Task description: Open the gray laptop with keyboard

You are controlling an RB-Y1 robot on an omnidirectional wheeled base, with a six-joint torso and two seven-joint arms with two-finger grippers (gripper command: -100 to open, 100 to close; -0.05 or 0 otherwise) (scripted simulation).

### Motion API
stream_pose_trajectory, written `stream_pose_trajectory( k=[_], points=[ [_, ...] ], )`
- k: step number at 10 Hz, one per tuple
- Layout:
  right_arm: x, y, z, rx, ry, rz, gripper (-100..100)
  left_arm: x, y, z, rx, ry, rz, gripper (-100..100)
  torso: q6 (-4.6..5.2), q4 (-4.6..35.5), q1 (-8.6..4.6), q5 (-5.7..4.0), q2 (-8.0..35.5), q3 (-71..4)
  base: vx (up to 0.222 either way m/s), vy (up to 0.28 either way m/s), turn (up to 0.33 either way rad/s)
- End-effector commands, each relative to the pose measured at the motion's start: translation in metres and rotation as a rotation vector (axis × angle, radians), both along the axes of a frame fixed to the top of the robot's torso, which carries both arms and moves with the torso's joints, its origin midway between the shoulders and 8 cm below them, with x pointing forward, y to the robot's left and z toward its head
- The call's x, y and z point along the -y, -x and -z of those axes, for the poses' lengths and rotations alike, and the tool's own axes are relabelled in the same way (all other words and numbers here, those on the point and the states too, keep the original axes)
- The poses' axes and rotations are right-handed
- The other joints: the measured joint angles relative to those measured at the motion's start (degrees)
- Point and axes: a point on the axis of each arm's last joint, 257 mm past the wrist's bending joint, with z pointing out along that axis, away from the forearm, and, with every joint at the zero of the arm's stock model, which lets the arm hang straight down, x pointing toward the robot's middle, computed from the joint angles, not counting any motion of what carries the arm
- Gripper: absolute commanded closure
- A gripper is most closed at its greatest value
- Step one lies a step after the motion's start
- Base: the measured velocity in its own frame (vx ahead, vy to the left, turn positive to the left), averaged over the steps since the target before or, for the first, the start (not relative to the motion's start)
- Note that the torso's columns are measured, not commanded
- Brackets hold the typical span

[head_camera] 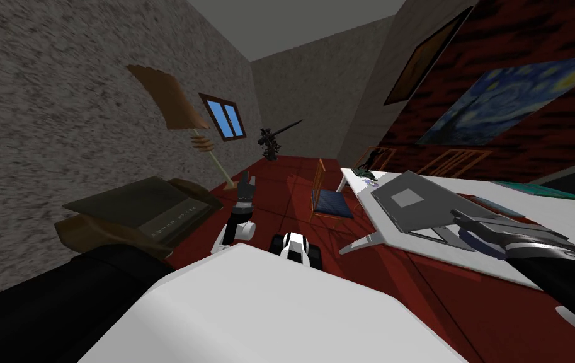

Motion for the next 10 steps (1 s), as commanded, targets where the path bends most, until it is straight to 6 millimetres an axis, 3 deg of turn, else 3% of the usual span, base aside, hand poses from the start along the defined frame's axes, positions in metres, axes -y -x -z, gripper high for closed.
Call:
stream_pose_trajectory(
  k=[1, 3, 8, 10],
  points=[
    [0.012, 0.006, -0.001, 0.004, -0.013, 0.029, 100, 0.000, 0.000, 0.000, 0.000, 0.000, 0.000, 0, 0.21, 0.0, 0.06, 0.09, 0.0, 0.0, -0.048, -0.001, 0.037],
    [0.047, 0.024, 0.010, 0.018, -0.108, 0.135, 100, 0.000, 0.000, 0.000, 0.000, 0.000, 0.000, 0, -0.10, 0.0, -0.07, 0.04, 0.0, 0.0, -0.180, -0.090, 0.408],
    [0.085, 0.049, 0.023, 0.033, -0.192, 0.256, 100, 0.000, 0.000, 0.000, 0.000, 0.000, 0.000, 0, 0.07, -0.1, -0.36, -0.13, -0.2, -0.1, -0.188, -0.088, 0.319],
    [0.118, 0.075, 0.032, 0.057, -0.262, 0.372, 100, 0.000, 0.000, 0.000, 0.000, 0.000, 0.000, 0, 0.07, -0.1, -0.44, -0.25, -0.2, -0.1, -0.231, -0.076, 0.365]
  ],
)
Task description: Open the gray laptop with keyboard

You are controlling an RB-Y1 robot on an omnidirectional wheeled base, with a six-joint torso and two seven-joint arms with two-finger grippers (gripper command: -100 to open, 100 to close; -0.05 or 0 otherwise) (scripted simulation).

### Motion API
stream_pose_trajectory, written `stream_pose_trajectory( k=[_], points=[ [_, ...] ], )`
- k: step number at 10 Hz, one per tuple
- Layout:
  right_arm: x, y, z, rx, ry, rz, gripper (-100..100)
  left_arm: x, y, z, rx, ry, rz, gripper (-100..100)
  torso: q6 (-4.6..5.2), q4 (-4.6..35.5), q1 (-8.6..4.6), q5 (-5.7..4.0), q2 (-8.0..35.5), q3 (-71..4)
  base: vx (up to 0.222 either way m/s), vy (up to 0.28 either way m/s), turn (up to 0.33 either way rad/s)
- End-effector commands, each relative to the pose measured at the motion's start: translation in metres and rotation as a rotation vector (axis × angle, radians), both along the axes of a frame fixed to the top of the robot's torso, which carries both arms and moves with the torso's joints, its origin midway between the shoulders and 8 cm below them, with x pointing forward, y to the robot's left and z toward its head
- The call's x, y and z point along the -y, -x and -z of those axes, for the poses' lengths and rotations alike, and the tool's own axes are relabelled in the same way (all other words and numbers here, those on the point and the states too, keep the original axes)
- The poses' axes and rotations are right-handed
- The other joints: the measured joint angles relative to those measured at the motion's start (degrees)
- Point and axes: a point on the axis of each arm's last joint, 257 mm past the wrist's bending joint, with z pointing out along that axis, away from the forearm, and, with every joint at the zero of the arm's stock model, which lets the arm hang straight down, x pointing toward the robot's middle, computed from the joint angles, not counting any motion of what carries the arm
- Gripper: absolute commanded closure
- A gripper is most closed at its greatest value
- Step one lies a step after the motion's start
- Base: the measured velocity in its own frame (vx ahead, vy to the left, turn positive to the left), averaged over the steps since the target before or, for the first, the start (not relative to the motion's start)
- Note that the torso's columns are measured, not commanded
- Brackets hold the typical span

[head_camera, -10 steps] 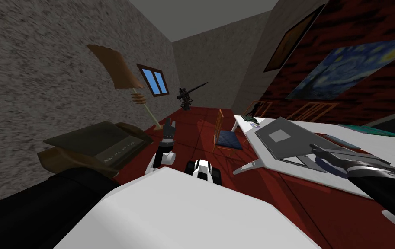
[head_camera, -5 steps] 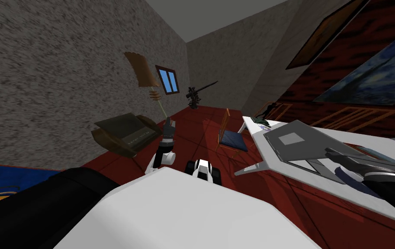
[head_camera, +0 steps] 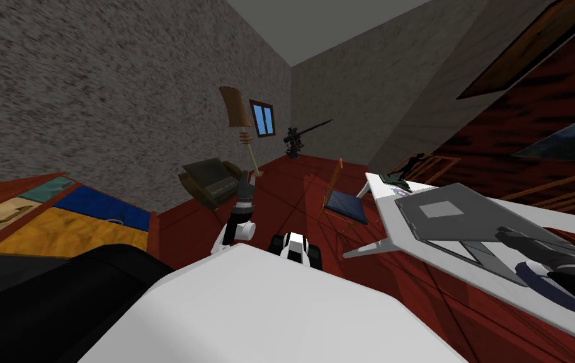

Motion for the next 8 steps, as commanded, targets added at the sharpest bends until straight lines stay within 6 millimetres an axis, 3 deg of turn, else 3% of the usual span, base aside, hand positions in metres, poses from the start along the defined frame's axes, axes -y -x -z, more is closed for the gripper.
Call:
stream_pose_trajectory(
  k=[1, 4, 6, 8],
  points=[
    [0.027, 0.028, 0.010, 0.007, -0.057, 0.102, 100, 0.000, 0.000, 0.000, 0.000, 0.000, 0.000, 0, 0.15, 0.1, -0.22, 0.03, 0.3, 0.1, -0.228, -0.086, 0.372],
    [0.057, 0.055, 0.017, 0.040, -0.123, 0.218, 100, 0.000, 0.000, 0.000, 0.000, 0.000, 0.000, 0, 0.33, 0.0, 0.24, 0.05, 0.0, 0.0, -0.186, -0.042, 0.323],
    [0.059, 0.058, 0.017, 0.038, -0.122, 0.225, 100, 0.000, 0.000, 0.000, 0.000, 0.000, 0.000, 0, 0.07, 0.0, 0.39, -0.02, 0.0, 0.0, -0.102, -0.005, 0.119],
    [0.075, 0.075, 0.020, 0.056, -0.150, 0.289, 100, 0.000, 0.000, 0.000, 0.000, 0.000, 0.000, 0, -0.02, 0.0, 0.20, 0.03, 0.1, 0.1, -0.133, -0.003, 0.243]
  ],
)
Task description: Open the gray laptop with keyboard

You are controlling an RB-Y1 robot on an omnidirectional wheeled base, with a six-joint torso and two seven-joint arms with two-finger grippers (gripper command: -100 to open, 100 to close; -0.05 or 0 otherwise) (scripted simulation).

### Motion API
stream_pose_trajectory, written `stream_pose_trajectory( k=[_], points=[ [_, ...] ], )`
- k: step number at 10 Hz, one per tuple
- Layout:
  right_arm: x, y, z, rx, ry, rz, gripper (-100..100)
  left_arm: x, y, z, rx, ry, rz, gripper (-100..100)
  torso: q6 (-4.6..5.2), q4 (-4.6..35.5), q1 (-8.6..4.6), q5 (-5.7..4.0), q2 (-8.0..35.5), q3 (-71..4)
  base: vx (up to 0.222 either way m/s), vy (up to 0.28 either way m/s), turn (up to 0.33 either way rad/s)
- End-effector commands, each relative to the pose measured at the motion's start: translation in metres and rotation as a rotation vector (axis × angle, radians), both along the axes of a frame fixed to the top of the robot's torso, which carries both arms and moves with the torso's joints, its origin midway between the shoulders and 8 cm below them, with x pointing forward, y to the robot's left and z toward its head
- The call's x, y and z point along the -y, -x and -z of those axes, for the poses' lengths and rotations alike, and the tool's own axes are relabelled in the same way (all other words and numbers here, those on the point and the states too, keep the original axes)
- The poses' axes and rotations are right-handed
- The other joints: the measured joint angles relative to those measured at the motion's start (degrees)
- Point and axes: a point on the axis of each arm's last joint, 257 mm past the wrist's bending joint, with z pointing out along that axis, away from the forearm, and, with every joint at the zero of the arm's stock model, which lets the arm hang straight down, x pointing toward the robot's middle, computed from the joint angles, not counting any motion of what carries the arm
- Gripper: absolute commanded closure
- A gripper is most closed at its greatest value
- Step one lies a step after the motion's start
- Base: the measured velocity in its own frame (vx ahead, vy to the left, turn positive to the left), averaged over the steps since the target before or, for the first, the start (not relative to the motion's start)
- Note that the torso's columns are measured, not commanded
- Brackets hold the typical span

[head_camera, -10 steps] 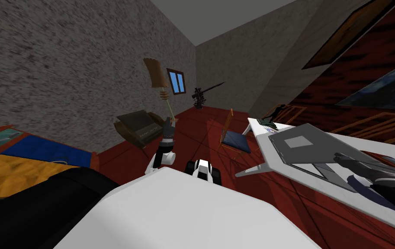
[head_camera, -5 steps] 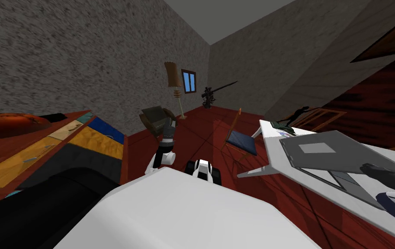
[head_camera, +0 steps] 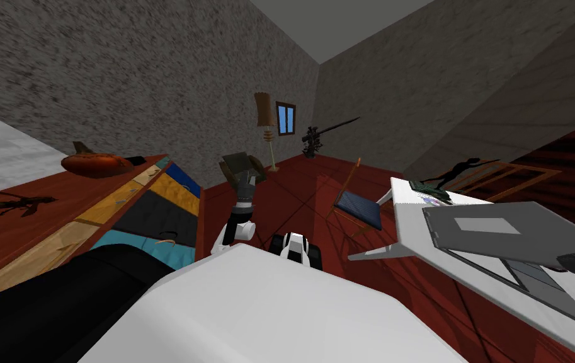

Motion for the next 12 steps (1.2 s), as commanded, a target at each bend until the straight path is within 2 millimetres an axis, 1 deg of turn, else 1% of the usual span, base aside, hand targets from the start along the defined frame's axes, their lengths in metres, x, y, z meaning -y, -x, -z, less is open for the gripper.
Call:
stream_pose_trajectory(
  k=[1, 2, 3, 5, 7, 10, 11, 12],
  points=[
    [0.022, 0.031, 0.011, 0.015, -0.043, 0.103, 100, 0.000, 0.000, 0.000, 0.000, 0.000, 0.000, 0, -0.10, 0.1, -0.04, -0.04, 0.0, 0.1, -0.209, -0.014, 0.353],
    [0.016, 0.019, 0.004, 0.013, -0.024, 0.069, 100, 0.000, 0.000, 0.000, 0.000, 0.000, 0.000, 0, -0.12, 0.1, -0.09, -0.13, 0.2, 0.1, -0.110, -0.003, 0.088],
    [0.018, 0.024, 0.016, 0.071, -0.088, 0.114, 100, 0.000, 0.000, 0.000, 0.000, 0.000, 0.000, 0, 0.16, 0.1, 0.00, 0.05, -0.1, 0.0, -0.136, -0.046, 0.199],
    [0.018, 0.027, 0.031, 0.123, -0.151, 0.151, 100, 0.000, 0.000, 0.000, 0.000, 0.000, 0.000, 0, -0.19, 0.1, -0.25, -0.17, 0.1, 0.1, -0.228, -0.111, 0.234],
    [0.017, 0.029, 0.046, 0.173, -0.214, 0.187, 100, 0.000, 0.000, 0.000, 0.000, 0.000, 0.000, 0, 0.11, 0.0, -0.41, -0.23, 0.0, 0.1, -0.202, -0.119, 0.168],
    [0.013, 0.030, 0.070, 0.247, -0.309, 0.241, 100, 0.000, 0.000, 0.000, 0.000, 0.000, 0.000, 0, 0.04, -0.1, -0.67, -0.40, -0.3, -0.1, -0.181, -0.091, 0.186],
    [0.012, 0.030, 0.078, 0.272, -0.341, 0.259, 100, 0.000, 0.000, 0.000, 0.000, 0.000, 0.000, 0, -0.02, -0.1, -0.46, -0.43, -0.2, -0.1, -0.180, -0.074, 0.159],
    [0.012, 0.030, 0.078, 0.272, -0.341, 0.259, 100, 0.000, 0.000, 0.000, 0.000, 0.000, 0.000, 0, -0.01, -0.1, -0.41, -0.38, -0.2, 0.0, -0.123, -0.058, 0.071]
  ],
)
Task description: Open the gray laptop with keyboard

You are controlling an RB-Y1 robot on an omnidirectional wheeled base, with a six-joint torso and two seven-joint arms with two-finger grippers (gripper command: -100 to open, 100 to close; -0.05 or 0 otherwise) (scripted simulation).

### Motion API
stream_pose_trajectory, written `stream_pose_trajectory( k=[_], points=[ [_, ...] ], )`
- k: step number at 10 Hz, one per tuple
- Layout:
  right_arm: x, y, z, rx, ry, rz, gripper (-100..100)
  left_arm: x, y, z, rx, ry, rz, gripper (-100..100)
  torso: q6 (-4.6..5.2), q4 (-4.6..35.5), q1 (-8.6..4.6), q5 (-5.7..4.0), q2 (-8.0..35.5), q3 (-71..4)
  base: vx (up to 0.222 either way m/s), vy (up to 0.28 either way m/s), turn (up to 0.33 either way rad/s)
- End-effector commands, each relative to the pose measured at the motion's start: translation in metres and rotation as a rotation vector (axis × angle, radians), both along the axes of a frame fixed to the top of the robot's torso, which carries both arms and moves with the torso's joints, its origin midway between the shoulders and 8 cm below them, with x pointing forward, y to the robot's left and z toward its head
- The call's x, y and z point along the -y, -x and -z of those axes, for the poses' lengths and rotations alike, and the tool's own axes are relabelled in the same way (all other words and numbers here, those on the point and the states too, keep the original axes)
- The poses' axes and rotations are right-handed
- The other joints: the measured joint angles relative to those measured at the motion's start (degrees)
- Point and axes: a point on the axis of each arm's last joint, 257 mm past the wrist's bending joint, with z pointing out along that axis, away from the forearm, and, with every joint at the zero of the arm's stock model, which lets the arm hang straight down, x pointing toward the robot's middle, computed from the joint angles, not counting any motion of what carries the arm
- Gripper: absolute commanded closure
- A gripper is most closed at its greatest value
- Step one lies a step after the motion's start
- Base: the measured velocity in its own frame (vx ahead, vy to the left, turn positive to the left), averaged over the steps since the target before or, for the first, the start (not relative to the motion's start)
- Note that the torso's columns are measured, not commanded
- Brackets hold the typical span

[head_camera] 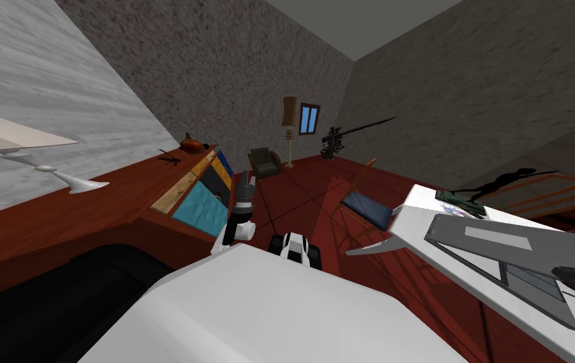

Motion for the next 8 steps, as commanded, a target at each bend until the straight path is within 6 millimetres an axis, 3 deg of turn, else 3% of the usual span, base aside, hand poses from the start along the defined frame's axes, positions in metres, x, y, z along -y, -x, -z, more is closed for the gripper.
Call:
stream_pose_trajectory(
  k=[1, 3, 4, 8],
  points=[
    [-0.001, -0.001, 0.006, 0.018, -0.017, 0.009, 100, 0.000, 0.000, 0.000, 0.000, 0.000, 0.000, 0, 0.08, -0.1, 0.11, 0.05, -0.1, -0.1, -0.047, -0.012, 0.000],
    [-0.003, -0.008, 0.016, 0.093, -0.056, 0.042, 100, 0.000, 0.000, 0.000, 0.000, 0.000, 0.000, 0, -0.10, 0.1, 0.41, 0.49, 0.0, -0.1, -0.128, -0.058, 0.093],
    [0.010, 0.002, -0.003, 0.079, -0.040, 0.081, -100, 0.000, 0.000, 0.000, 0.000, 0.000, 0.000, 0, -0.13, 0.2, 0.36, 0.52, 0.2, 0.0, -0.182, -0.049, 0.358],
    [0.026, 0.016, -0.023, 0.080, -0.033, 0.152, -100, 0.000, 0.000, 0.000, 0.000, 0.000, 0.000, 0, 0.04, 0.4, 1.10, 1.06, 0.5, 0.2, -0.131, -0.009, 0.197]
  ],
)
